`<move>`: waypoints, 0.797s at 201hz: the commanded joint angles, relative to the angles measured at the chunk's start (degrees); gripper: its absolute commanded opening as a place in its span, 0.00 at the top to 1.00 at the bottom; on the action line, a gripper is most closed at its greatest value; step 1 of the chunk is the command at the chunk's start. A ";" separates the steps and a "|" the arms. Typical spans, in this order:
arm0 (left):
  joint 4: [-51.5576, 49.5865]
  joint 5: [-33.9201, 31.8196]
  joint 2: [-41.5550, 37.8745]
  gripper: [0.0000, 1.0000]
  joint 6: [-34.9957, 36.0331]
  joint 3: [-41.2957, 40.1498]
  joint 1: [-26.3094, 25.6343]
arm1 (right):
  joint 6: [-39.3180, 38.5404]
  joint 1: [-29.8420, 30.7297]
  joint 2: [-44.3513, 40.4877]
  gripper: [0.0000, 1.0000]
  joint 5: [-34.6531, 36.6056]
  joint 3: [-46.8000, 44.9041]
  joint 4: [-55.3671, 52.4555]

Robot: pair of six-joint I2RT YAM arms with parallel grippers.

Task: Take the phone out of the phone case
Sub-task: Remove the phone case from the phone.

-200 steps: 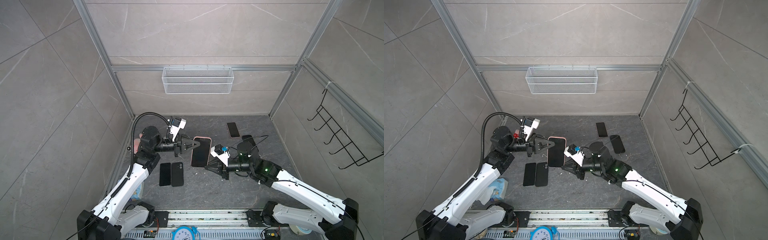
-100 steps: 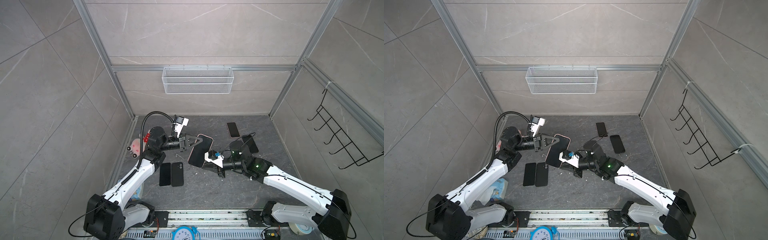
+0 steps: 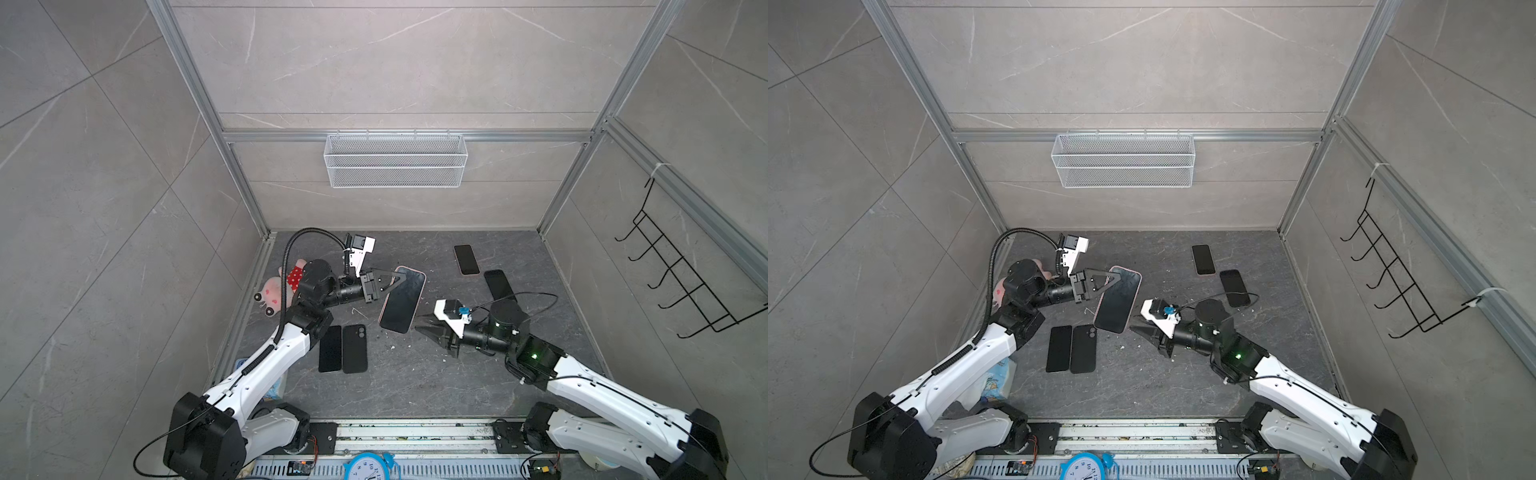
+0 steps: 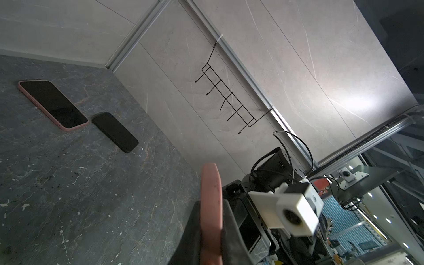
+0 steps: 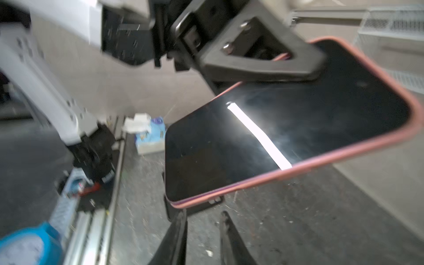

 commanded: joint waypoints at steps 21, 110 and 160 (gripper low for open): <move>14.69 -10.67 -2.00 1.00 -12.41 -2.11 0.08 | 27.59 -0.23 -5.38 0.45 11.56 -0.60 -2.77; 31.23 -17.84 -0.21 1.00 -25.57 -6.94 -0.26 | 48.15 -0.22 2.61 0.43 1.77 1.91 6.13; 31.01 -18.11 -1.43 1.00 -25.49 -7.29 -0.35 | 50.93 -0.25 4.48 0.44 0.88 0.58 11.97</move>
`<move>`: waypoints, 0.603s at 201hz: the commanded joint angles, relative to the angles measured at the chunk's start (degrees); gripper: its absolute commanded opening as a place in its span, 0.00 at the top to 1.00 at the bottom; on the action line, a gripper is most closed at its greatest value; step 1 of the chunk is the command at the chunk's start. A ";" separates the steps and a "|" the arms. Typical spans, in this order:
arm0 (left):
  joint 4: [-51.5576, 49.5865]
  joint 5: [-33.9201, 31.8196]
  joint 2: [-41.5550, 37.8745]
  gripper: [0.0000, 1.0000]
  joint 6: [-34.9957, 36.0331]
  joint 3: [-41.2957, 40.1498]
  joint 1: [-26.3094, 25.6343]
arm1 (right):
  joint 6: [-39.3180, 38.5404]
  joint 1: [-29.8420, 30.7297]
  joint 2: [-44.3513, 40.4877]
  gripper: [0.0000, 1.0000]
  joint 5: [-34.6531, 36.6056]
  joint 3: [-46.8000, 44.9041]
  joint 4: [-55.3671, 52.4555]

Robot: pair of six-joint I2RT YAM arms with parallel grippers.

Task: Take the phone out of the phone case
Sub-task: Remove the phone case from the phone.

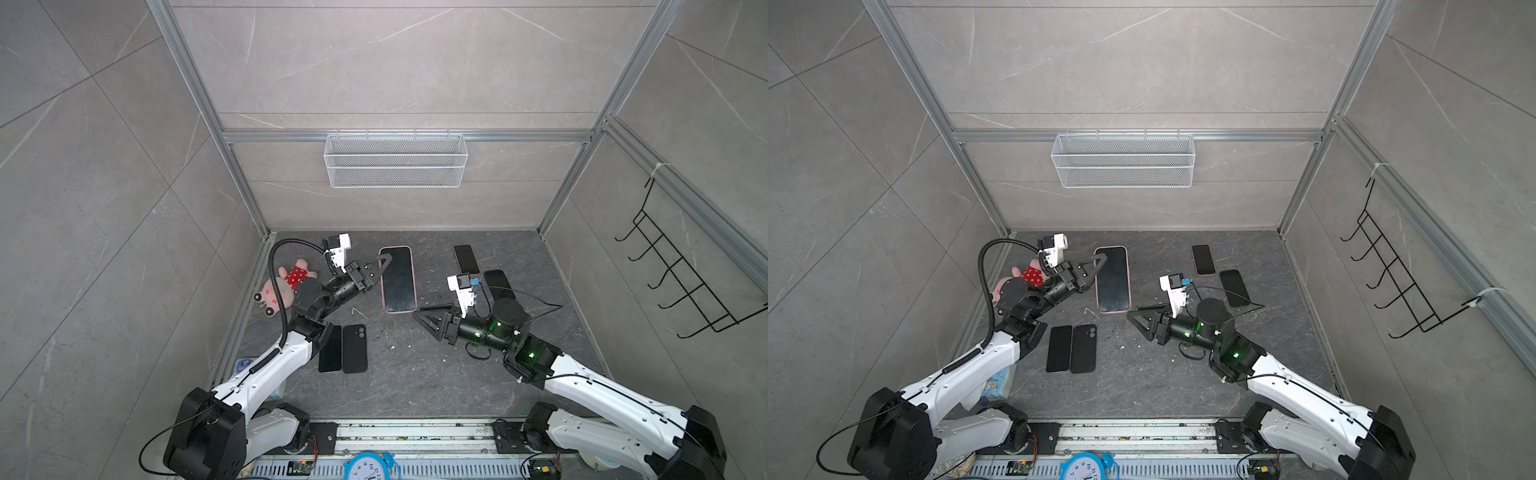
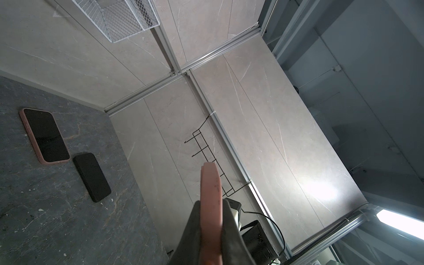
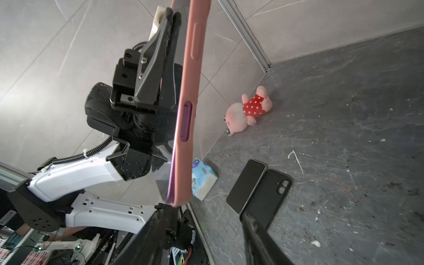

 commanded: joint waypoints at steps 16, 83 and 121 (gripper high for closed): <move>6.64 -1.19 -2.37 1.00 -1.34 0.65 -0.28 | 2.52 -0.08 0.33 0.44 -0.93 -0.23 5.05; 6.83 -1.54 -3.02 1.00 -1.40 0.15 -0.26 | 3.31 -0.71 1.73 0.45 -0.61 -1.86 7.20; 6.69 -1.69 -3.24 1.00 -1.31 0.05 -0.32 | 3.90 -1.44 1.74 0.46 -0.65 -2.87 8.30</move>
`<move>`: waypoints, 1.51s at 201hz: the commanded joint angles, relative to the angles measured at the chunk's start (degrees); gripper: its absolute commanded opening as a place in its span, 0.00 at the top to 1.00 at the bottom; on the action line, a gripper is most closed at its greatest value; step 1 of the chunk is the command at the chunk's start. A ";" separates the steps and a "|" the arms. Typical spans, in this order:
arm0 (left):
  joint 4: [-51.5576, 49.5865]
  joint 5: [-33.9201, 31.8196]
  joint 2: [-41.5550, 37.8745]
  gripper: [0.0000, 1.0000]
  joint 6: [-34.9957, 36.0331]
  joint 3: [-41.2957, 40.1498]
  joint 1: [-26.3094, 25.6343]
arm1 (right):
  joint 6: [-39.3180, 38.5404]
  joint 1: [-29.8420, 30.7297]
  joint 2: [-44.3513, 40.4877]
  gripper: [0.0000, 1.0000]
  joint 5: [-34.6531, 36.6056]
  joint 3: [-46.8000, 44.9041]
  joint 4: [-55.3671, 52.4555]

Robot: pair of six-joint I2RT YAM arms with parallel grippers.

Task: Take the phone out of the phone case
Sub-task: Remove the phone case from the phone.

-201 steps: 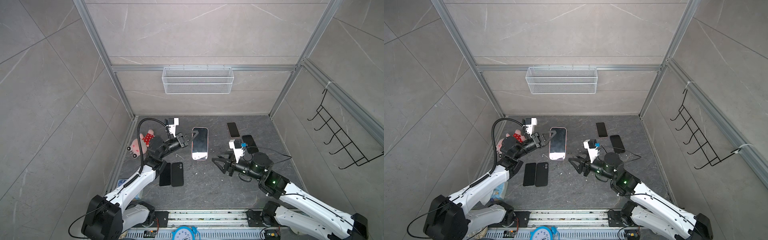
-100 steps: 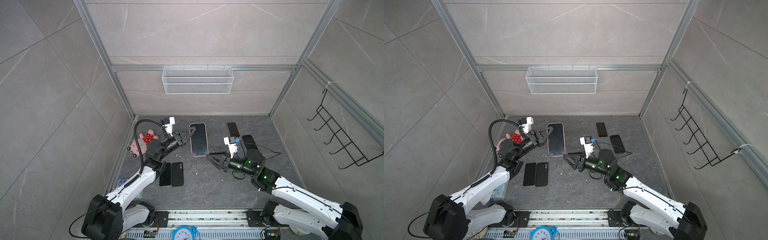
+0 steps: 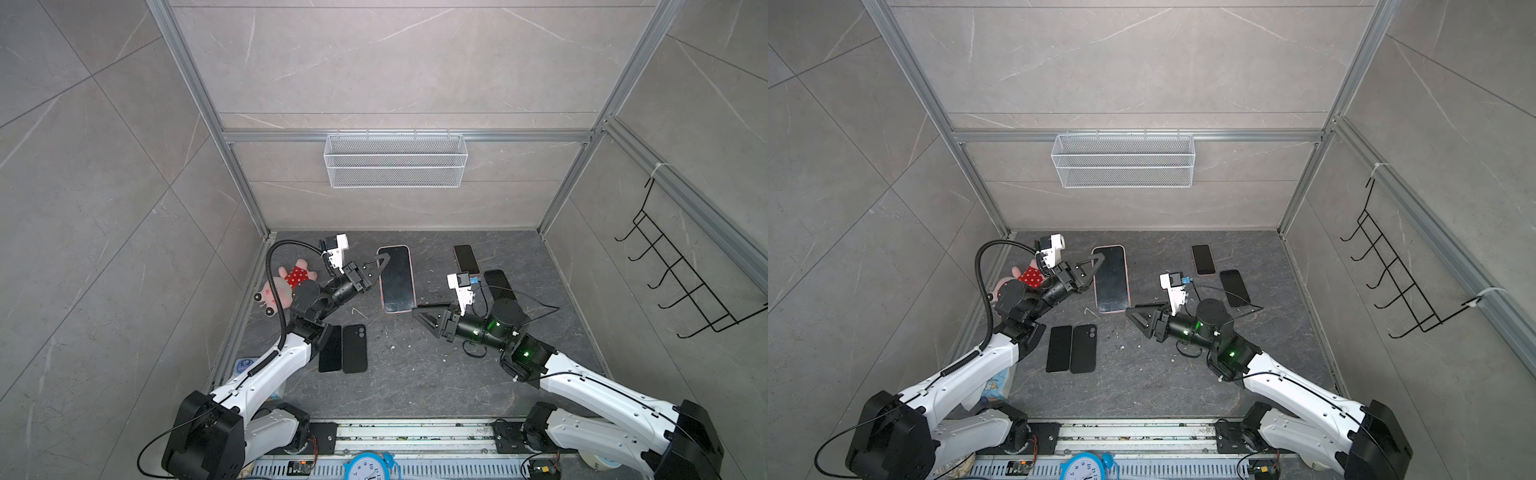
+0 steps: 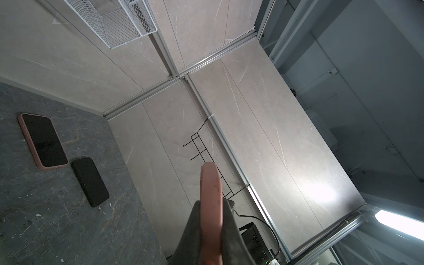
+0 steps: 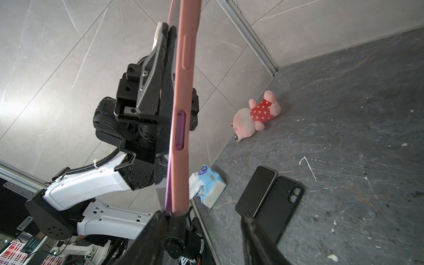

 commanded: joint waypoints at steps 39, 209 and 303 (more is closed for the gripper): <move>6.12 -0.88 -2.49 1.00 -1.18 0.78 -0.37 | 1.28 -1.23 0.77 0.46 -0.78 -1.51 2.94; 6.38 -1.10 -3.07 1.00 -1.00 0.69 -0.79 | 2.84 -2.98 2.27 0.48 -1.96 -3.89 6.16; 6.20 -1.52 -2.43 1.00 -0.04 0.00 -1.59 | 3.75 -3.29 2.45 0.46 -4.55 -3.47 8.68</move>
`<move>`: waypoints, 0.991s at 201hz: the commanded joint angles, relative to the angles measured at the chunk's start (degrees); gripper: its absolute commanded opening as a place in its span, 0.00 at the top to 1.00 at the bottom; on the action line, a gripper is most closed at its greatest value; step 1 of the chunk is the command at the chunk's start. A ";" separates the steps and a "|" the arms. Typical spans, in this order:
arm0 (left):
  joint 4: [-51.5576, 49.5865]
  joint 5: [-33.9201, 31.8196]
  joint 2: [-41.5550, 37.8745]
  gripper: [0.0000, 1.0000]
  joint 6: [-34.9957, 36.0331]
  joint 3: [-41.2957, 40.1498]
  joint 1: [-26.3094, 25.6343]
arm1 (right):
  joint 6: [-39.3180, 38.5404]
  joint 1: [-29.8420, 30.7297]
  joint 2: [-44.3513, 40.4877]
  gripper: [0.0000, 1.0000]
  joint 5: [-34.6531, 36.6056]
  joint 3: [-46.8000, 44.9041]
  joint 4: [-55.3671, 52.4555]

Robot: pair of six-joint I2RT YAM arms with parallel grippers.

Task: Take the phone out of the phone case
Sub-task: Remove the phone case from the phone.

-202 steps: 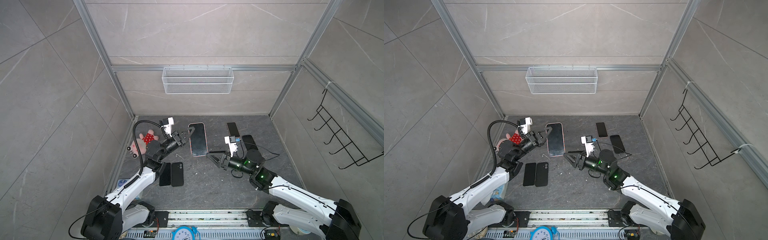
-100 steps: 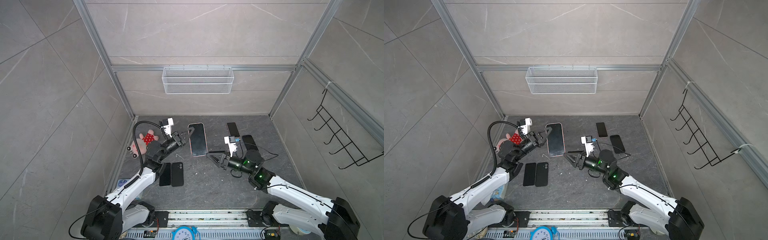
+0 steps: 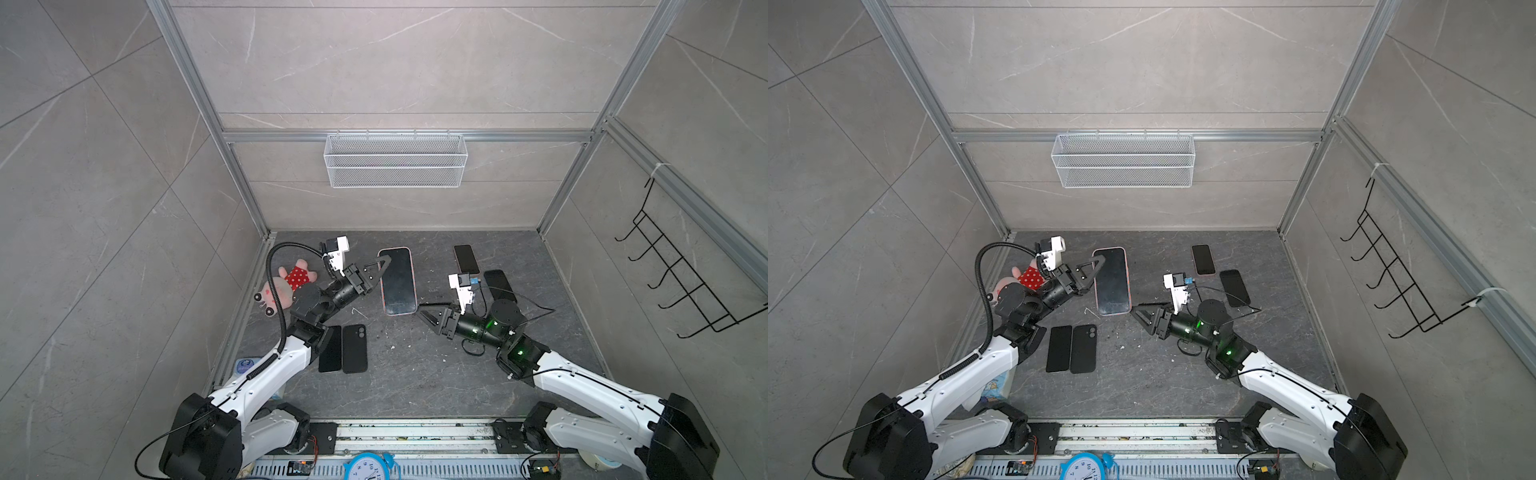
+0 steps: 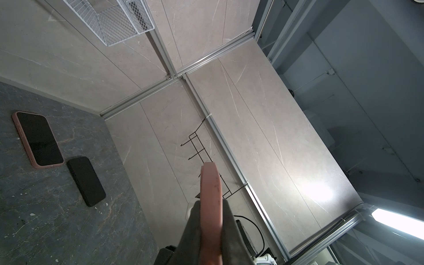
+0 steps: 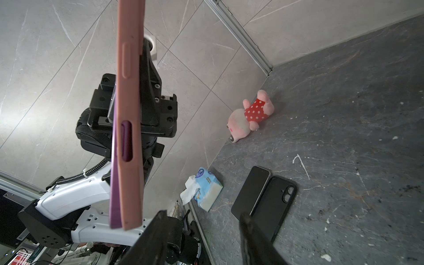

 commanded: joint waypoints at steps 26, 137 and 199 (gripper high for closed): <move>5.44 -0.16 -1.42 1.00 0.29 0.80 -0.27 | 1.38 -0.38 -3.25 0.44 -0.68 -2.01 1.62; 6.69 -0.53 -0.17 1.00 0.11 1.16 -0.52 | 4.64 -0.52 -2.56 0.41 -4.21 -1.98 6.77; 7.24 -0.54 0.00 1.00 0.28 1.08 -0.57 | 5.10 -0.48 -0.64 0.41 -4.58 -1.36 8.23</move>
